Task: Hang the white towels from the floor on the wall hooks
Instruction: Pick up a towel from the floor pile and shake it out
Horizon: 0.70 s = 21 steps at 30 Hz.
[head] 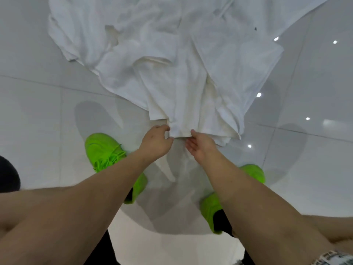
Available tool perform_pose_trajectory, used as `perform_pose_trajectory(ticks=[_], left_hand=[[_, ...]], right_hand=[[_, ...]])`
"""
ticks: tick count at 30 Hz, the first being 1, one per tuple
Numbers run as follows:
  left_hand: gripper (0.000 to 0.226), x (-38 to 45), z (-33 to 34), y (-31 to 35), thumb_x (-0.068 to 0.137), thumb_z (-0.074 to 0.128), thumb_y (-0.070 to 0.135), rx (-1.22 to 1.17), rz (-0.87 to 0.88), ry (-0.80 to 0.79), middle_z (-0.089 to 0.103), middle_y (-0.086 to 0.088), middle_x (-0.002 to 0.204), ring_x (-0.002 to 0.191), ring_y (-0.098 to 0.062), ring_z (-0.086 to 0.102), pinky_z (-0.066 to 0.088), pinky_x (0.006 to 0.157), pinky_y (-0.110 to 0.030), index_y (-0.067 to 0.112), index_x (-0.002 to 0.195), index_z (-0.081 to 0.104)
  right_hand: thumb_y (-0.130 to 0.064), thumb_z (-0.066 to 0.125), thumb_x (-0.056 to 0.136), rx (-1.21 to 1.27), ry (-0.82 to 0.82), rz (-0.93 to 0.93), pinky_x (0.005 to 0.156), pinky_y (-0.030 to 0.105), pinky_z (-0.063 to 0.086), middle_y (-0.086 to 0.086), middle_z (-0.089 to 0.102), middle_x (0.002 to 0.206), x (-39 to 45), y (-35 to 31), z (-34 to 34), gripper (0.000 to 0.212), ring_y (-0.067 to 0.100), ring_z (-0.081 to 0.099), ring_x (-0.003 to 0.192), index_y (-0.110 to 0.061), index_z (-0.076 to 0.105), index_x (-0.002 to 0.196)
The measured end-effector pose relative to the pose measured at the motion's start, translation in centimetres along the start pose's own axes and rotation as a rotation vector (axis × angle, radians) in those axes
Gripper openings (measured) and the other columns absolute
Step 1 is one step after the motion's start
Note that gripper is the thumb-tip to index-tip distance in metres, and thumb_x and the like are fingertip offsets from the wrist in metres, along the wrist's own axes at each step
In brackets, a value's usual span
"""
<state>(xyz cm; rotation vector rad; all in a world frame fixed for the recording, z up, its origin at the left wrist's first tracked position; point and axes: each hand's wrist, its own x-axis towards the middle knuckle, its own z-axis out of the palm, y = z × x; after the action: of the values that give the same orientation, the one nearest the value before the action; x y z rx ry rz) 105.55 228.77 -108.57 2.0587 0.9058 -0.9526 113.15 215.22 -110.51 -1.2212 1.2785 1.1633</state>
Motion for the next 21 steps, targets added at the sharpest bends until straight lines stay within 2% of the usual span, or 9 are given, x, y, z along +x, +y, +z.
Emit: perform_pose_trajectory(ticks=[2, 4, 8, 12, 15, 17, 19, 21], left_hand=[[0.045, 0.6, 0.2, -0.2, 0.093, 0.056, 0.034, 0.0, 0.007, -0.01, 0.052, -0.008, 0.135, 0.125, -0.023, 0.046, 0.032, 0.097, -0.026, 0.017, 0.134, 0.052], [0.045, 0.6, -0.1, -0.2, 0.093, 0.055, 0.035, -0.003, 0.02, -0.018, 0.052, -0.008, 0.136, 0.127, -0.022, 0.045, 0.031, 0.096, -0.024, 0.017, 0.134, 0.051], [0.045, -1.3, -2.2, 1.0, 0.093, 0.055, 0.034, 0.014, 0.04, -0.019, 0.052, -0.009, 0.135, 0.126, -0.023, 0.045, 0.03, 0.095, -0.023, 0.016, 0.135, 0.051], [0.043, -5.3, -6.3, 3.2, 0.092, 0.057, 0.029, 0.011, 0.081, 0.018, 0.053, -0.009, 0.136, 0.127, -0.022, 0.046, 0.029, 0.098, -0.023, 0.013, 0.132, 0.054], [0.042, -10.7, -10.5, 6.0, 0.092, 0.056, 0.031, 0.015, 0.091, 0.016, 0.054, -0.009, 0.129, 0.119, -0.023, 0.05, 0.029, 0.088, -0.021, 0.016, 0.132, 0.054], [0.043, -15.1, -13.7, 8.4, 0.092, 0.056, 0.033, 0.03, 0.121, 0.005, 0.054, -0.009, 0.128, 0.117, -0.024, 0.051, 0.028, 0.086, -0.021, 0.016, 0.132, 0.053], [0.044, -19.5, -17.3, 11.3, 0.092, 0.056, 0.033, 0.044, 0.167, 0.013, 0.054, -0.01, 0.128, 0.118, -0.024, 0.05, 0.028, 0.087, -0.021, 0.017, 0.132, 0.053], [0.043, -23.9, -21.2, 14.9, 0.092, 0.056, 0.033, 0.059, 0.218, 0.049, 0.054, -0.01, 0.126, 0.117, -0.024, 0.051, 0.029, 0.085, -0.022, 0.017, 0.132, 0.053]], right_hand=[[-0.008, 0.07, 0.089, 0.137, 0.073, -0.002, 0.082, 0.033, 0.055, 0.015, 0.069, 0.108, 0.3, 0.3, 0.8, 0.028, 0.024, 0.067, 0.096, -0.001, 0.062, 0.115], [-0.006, 0.072, 0.087, 0.224, 0.12, 0.003, 0.079, 0.032, 0.056, 0.014, 0.07, 0.107, -0.3, 0.6, 1.3, 0.028, 0.023, 0.067, 0.092, -0.001, 0.064, 0.114], [-0.004, 0.075, 0.083, 0.258, 0.213, -0.019, 0.062, 0.027, 0.057, 0.012, 0.072, 0.096, -3.2, 0.2, 1.5, 0.02, 0.02, 0.066, 0.076, -0.003, 0.068, 0.103], [-0.008, 0.073, 0.087, 0.234, 0.218, -0.081, 0.071, 0.027, 0.059, 0.006, 0.07, 0.088, -8.6, -1.2, 1.9, 0.009, 0.015, 0.064, 0.074, -0.01, 0.067, 0.093], [-0.009, 0.067, 0.091, 0.177, 0.16, -0.154, 0.075, 0.028, 0.057, 0.004, 0.066, 0.081, -15.7, -3.0, 2.1, 0.007, 0.014, 0.061, 0.072, -0.006, 0.062, 0.087], [-0.01, 0.065, 0.092, 0.14, 0.138, -0.227, 0.075, 0.03, 0.053, 0.004, 0.062, 0.078, -21.7, -4.7, 2.0, 0.007, 0.015, 0.058, 0.07, -0.005, 0.06, 0.091], [-0.014, 0.064, 0.092, 0.085, 0.113, -0.32, 0.077, 0.031, 0.053, 0.005, 0.062, 0.083, -28.5, -6.7, 1.8, 0.011, 0.016, 0.056, 0.072, -0.008, 0.063, 0.102], [-0.012, 0.061, 0.094, 0.018, 0.064, -0.417, 0.083, 0.033, 0.054, 0.01, 0.063, 0.091, -35.6, -8.7, 1.2, 0.009, 0.019, 0.058, 0.078, -0.01, 0.061, 0.102]])
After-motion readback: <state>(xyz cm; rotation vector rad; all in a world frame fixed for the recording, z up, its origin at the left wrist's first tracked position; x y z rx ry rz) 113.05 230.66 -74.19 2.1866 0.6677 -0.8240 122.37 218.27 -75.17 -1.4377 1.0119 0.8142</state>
